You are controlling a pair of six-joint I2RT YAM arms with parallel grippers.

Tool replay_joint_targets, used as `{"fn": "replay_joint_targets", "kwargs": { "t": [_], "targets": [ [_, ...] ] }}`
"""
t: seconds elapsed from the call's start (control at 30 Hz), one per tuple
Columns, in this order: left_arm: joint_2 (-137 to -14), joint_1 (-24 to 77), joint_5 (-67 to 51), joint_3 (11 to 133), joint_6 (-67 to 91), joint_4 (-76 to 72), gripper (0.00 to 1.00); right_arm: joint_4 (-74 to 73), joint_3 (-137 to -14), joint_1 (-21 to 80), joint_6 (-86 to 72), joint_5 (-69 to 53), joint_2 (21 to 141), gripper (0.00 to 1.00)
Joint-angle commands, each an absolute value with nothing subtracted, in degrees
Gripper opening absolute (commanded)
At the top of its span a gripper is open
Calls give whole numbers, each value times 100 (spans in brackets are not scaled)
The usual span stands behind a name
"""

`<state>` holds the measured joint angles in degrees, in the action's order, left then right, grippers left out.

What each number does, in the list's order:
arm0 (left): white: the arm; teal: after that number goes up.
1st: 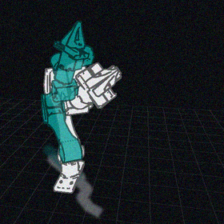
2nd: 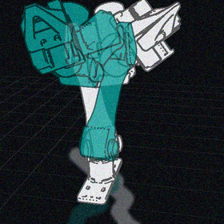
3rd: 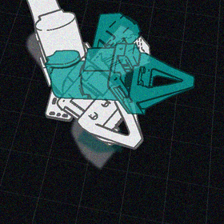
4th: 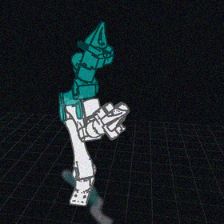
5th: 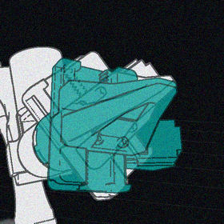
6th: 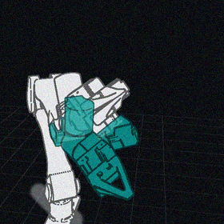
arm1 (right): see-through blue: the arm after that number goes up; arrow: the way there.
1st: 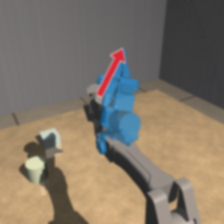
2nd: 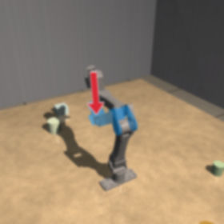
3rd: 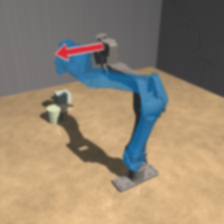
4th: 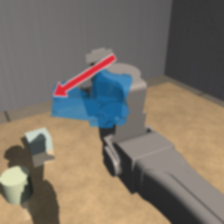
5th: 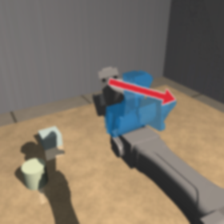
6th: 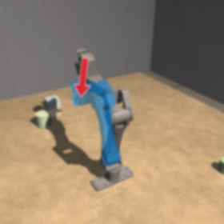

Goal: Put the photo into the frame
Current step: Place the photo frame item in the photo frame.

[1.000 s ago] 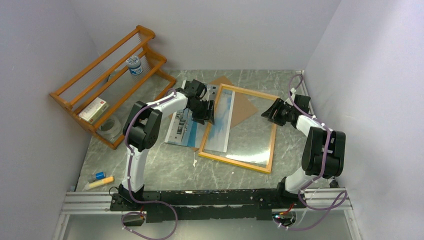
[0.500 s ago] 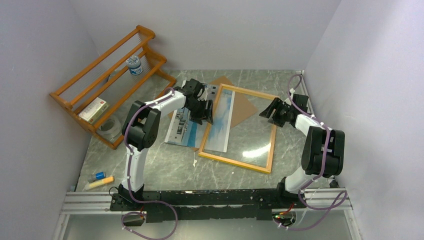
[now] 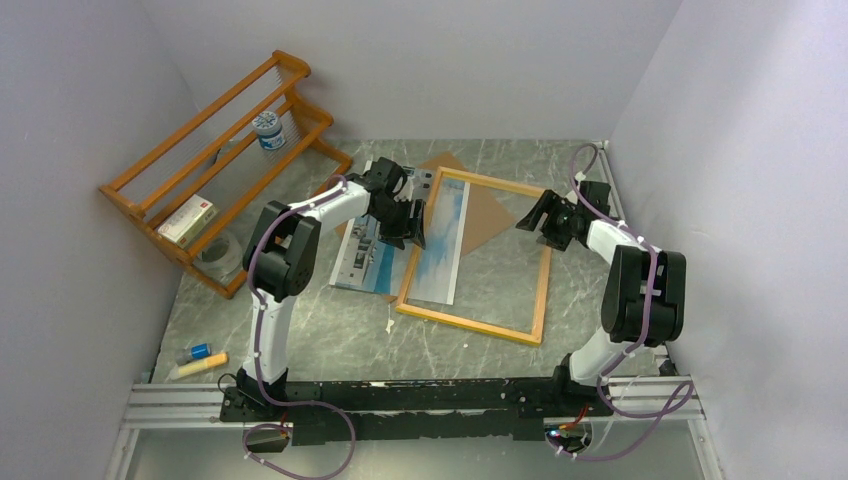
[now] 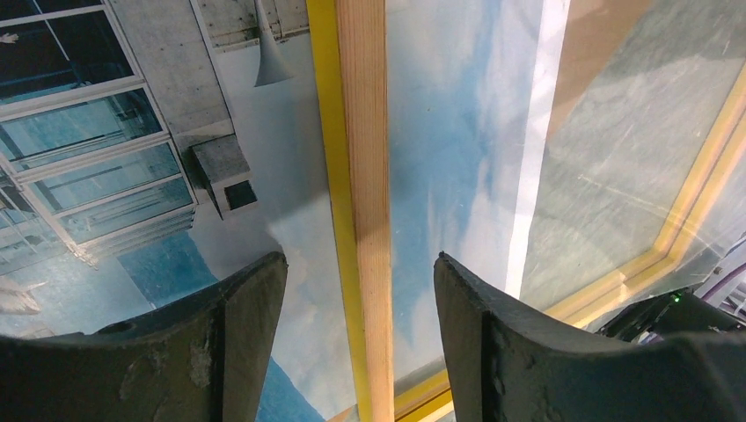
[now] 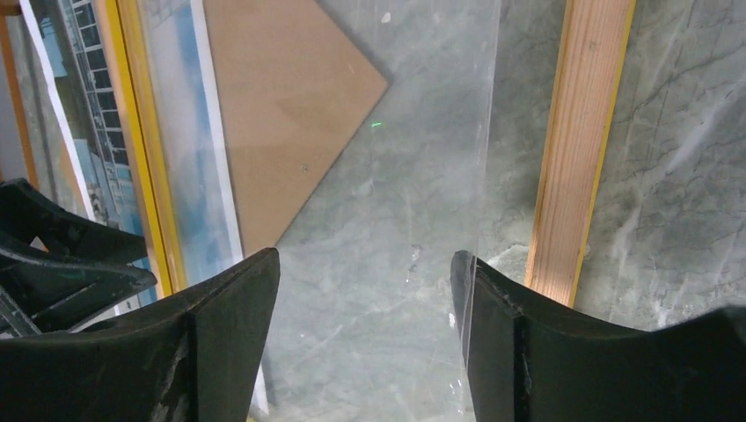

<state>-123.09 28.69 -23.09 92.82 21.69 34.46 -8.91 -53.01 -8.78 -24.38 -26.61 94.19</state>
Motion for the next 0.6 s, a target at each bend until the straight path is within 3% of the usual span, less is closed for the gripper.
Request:
{"fn": "replay_joint_targets", "kwargs": {
  "t": [0.0,0.2,0.57],
  "targets": [
    [-12231,2882,-2246,9072,2104,3582,69,-1248,-5751,-769,-2470,-2126,9246,78],
    [-12209,2874,-2170,9034,2217,3595,76,-1854,-6160,-721,-2319,-1670,9335,90],
    [-12135,2874,-2079,9058,2218,3695,83,-2451,-6227,-716,-2290,-301,9032,89]
  ]
}}
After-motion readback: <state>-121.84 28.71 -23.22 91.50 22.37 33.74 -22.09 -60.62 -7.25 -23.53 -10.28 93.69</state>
